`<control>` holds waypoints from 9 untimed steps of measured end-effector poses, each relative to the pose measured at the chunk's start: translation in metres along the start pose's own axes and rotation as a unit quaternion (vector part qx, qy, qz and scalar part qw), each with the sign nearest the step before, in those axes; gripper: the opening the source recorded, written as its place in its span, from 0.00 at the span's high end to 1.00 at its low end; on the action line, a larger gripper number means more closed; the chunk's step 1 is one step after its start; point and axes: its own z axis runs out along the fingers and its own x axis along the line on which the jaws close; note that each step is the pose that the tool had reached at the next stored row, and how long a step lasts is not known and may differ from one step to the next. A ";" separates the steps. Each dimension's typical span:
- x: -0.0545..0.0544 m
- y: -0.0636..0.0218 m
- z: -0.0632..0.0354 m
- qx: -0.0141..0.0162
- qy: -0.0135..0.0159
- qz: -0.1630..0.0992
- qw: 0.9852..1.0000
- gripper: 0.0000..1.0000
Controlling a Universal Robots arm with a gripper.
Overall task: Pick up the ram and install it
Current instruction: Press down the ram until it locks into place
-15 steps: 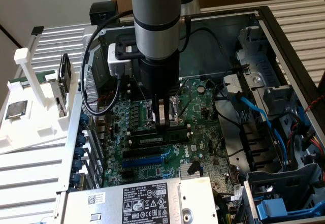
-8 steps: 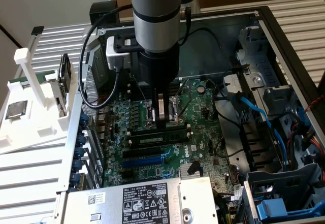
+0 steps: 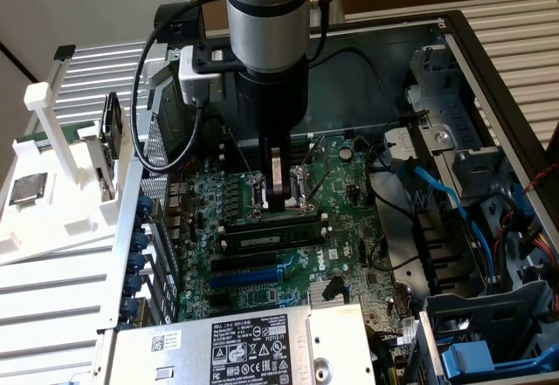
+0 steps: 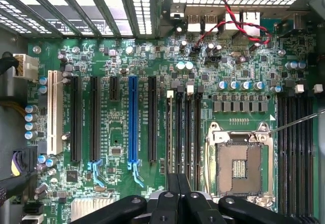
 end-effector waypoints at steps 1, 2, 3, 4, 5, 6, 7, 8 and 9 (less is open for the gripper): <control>0.000 0.0000 0.0000 0.000 0.000 0.000 1.000 0.88; 0.000 0.0000 0.0000 0.000 0.000 0.000 1.000 0.88; 0.000 0.0000 0.0000 0.000 0.000 0.000 1.000 0.88; 0.000 0.0000 0.0000 0.000 0.000 0.000 1.000 0.88; 0.000 0.0000 -0.0001 0.000 0.000 0.000 1.000 0.88; 0.000 0.0000 -0.0001 0.000 0.000 0.002 1.000 0.88; 0.000 0.0001 -0.0003 0.000 -0.001 0.014 1.000 0.88; 0.000 0.0000 -0.0002 0.000 -0.002 0.020 1.000 0.88; 0.000 0.0000 -0.0001 0.001 -0.003 0.025 1.000 0.88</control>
